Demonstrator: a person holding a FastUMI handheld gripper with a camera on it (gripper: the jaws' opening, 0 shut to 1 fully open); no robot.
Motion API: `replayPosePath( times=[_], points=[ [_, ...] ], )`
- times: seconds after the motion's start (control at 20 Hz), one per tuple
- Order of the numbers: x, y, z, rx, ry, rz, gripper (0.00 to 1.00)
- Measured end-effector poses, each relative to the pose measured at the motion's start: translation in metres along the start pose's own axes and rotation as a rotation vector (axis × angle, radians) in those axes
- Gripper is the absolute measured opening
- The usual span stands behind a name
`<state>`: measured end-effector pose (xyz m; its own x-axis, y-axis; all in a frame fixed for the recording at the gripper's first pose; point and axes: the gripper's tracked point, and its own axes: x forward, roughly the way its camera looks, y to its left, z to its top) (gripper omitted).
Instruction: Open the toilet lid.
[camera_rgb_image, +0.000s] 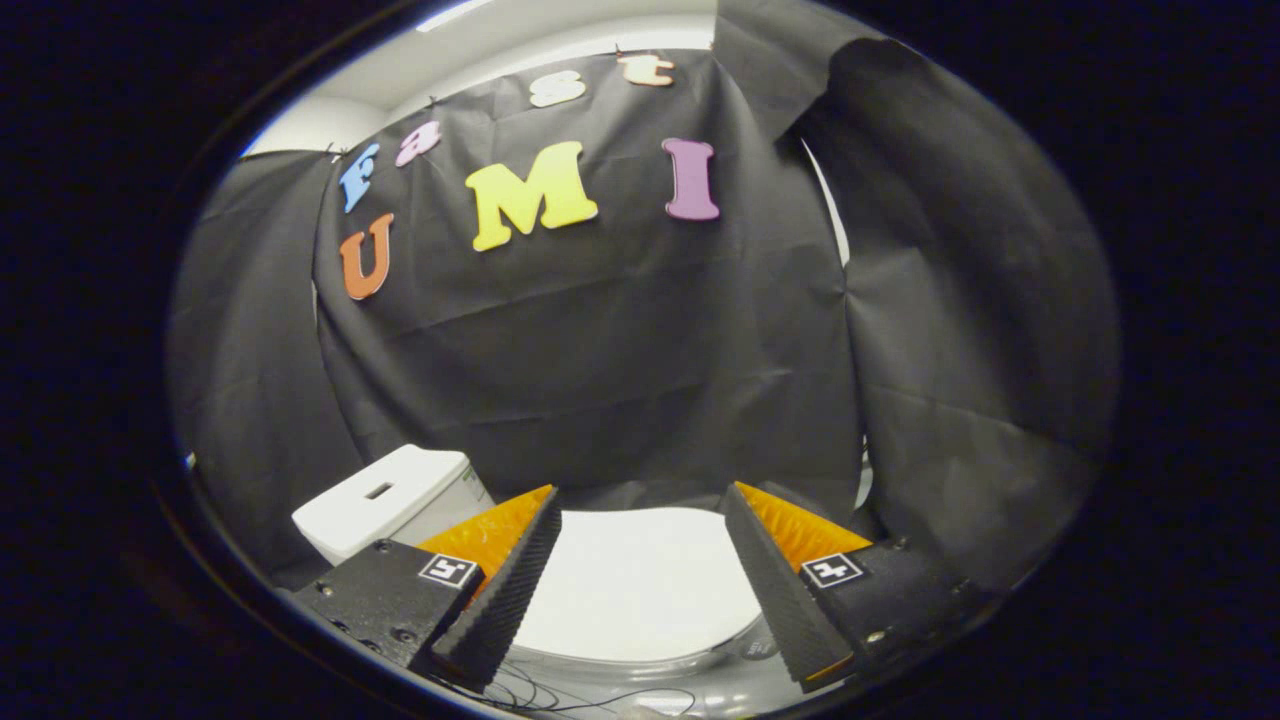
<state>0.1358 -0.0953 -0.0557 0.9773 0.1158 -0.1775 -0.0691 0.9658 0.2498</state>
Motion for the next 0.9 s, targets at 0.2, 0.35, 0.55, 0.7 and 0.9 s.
replayPosePath(
  times=[0.2, 0.35, 0.55, 0.7, 0.9],
  points=[
    [0.018, -0.033, -0.039, 0.143, 0.077, 0.0, 1.0],
    [0.026, -0.064, -0.073, 0.238, 0.113, -0.032, 1.0],
    [0.033, -0.102, -0.106, 0.358, 0.137, -0.071, 1.0],
    [0.037, -0.12, -0.129, 0.455, 0.165, -0.085, 1.0],
    [0.041, -0.132, -0.164, 0.508, 0.225, -0.097, 0.99]
  ],
)
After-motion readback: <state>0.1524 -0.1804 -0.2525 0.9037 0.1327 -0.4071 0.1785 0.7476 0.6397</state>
